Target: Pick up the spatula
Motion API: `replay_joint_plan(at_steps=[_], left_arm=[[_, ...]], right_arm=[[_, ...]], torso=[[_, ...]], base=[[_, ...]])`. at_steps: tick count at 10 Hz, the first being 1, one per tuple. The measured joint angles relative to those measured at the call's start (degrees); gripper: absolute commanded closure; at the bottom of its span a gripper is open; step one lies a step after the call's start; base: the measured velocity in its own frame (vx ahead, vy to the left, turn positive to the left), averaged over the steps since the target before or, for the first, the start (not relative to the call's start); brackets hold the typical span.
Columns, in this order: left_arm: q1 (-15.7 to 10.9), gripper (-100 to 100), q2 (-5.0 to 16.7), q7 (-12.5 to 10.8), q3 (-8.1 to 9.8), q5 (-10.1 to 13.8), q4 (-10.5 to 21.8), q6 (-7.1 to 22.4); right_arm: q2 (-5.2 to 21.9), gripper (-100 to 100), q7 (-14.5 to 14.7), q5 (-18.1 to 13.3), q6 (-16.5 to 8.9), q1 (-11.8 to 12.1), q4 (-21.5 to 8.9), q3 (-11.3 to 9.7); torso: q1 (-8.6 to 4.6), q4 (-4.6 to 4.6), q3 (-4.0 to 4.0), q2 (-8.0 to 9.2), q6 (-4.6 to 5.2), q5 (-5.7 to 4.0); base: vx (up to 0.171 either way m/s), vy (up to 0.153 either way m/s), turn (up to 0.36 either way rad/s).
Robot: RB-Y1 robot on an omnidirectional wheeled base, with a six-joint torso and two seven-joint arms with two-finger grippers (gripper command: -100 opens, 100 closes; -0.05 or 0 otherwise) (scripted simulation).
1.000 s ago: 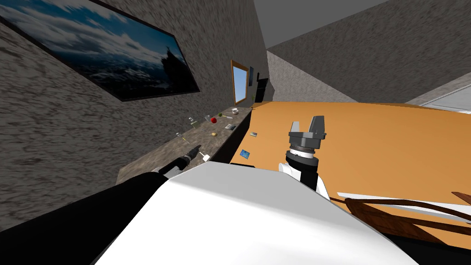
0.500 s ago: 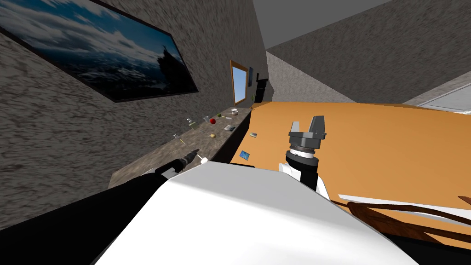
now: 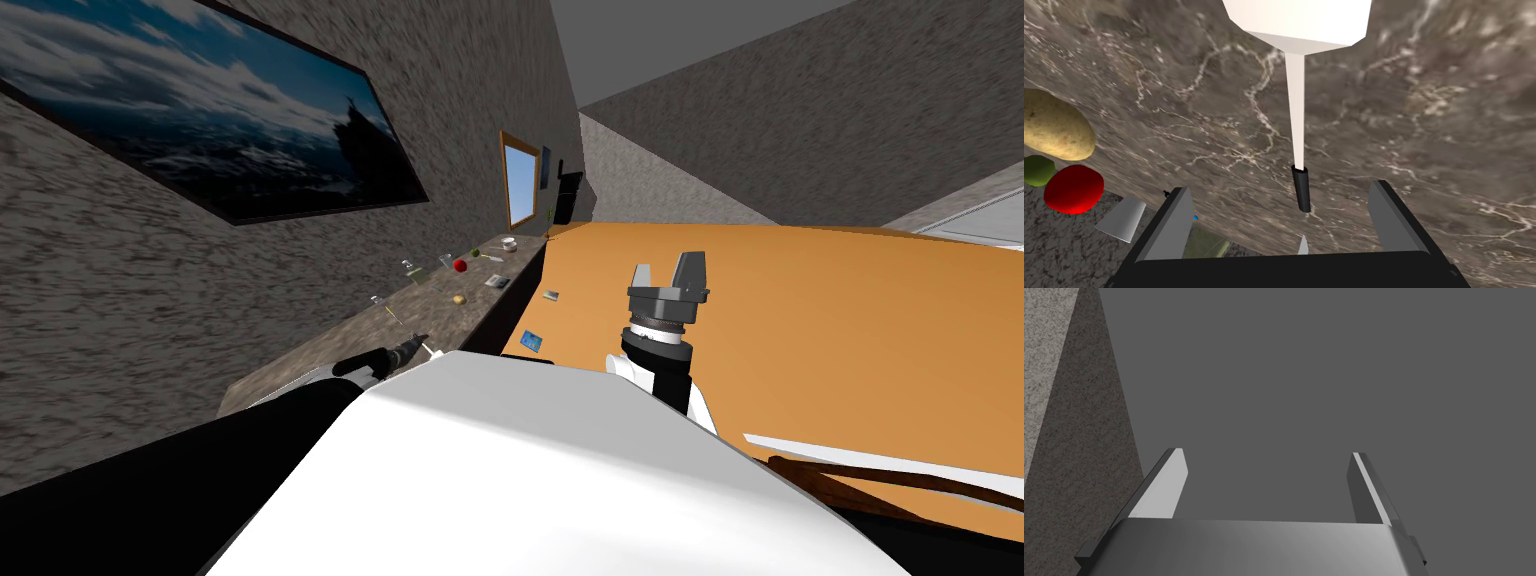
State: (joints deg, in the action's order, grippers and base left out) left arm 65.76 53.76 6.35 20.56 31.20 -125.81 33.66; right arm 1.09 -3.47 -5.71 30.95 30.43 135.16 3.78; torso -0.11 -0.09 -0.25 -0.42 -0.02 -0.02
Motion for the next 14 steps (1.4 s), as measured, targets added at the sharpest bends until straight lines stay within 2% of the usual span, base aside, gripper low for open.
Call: replay_joint_plan(at_steps=[4,6,9,12,13,14], left_arm=[[1.2,-100,2.3,0.4,-0.3,2.1,0.2,5.1],[3.4,-100,4.4,0.5,0.57,4.5,-0.4,8.6],[4.8,-100,7.0,0.9,0.21,6.9,-0.3,12.9],[6.4,-100,9.2,1.2,0.6,9.2,-0.4,16.0],[6.4,0,9.3,1.2,0.59,9.3,-0.4,16.2],[6.4,-100,9.3,1.2,0.59,9.3,-0.4,16.2]], right_arm=[[0.0,0,0.0,0.0,0.0,0.0,0.0,0.0],[0.0,0,0.0,0.0,0.0,0.0,0.0,0.0],[0.0,0,0.0,0.0,0.0,0.0,0.0,0.0],[0.0,0,0.0,0.0,0.0,0.0,0.0,0.0],[0.0,0,0.0,0.0,0.0,0.0,0.0,0.0],[0.0,0,0.0,0.0,0.0,0.0,0.0,0.0]], torso=[[0.0,0.04,0.09,0.16,0.0,0.0],[0.02,0.0,0.02,0.03,0.0,0.0],[-0.01,0.01,0.04,0.08,0.01,0.0],[0.04,0.05,0.13,0.23,0.01,0.01],[0.06,0.07,0.19,0.34,0.0,0.02],[0.08,0.09,0.23,0.41,0.0,0.02]], base=[[0.075,-0.02,0.007],[0.102,-0.026,0.004],[0.083,-0.023,-0.004],[0.039,-0.01,-0.01],[0.0,0.0,0.0],[0.003,0.001,-0.09]])
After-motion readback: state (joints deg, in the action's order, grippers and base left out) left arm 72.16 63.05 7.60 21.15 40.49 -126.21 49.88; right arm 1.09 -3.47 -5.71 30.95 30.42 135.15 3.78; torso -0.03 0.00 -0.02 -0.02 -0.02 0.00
